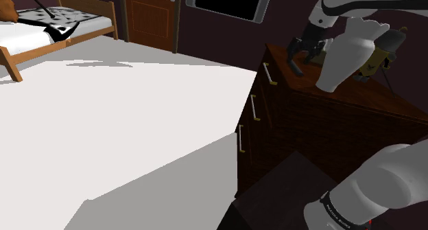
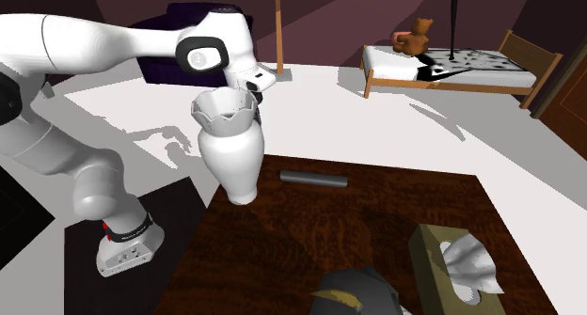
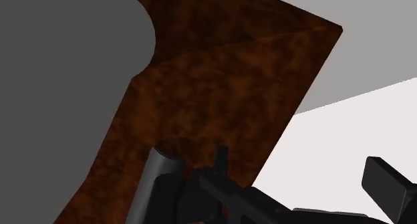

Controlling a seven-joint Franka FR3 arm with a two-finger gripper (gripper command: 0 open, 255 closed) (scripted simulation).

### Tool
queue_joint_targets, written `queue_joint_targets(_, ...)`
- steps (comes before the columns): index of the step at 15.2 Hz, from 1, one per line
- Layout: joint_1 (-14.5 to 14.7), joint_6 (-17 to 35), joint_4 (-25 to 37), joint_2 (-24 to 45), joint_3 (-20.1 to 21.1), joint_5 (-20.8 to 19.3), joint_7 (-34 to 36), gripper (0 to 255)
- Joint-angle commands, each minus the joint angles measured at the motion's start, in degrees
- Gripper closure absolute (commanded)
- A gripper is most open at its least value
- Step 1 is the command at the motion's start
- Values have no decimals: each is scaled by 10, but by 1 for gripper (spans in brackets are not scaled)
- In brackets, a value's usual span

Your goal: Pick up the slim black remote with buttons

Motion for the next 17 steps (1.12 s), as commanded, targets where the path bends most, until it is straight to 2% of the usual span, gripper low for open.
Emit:
queue_joint_targets(1,-9,20,20,32,-11,0,7,0)
queue_joint_targets(8,-39,68,106,143,-52,14,21,0)
queue_joint_targets(15,-75,95,212,257,-89,50,27,0)
queue_joint_targets(17,-76,103,205,258,-89,50,28,0)
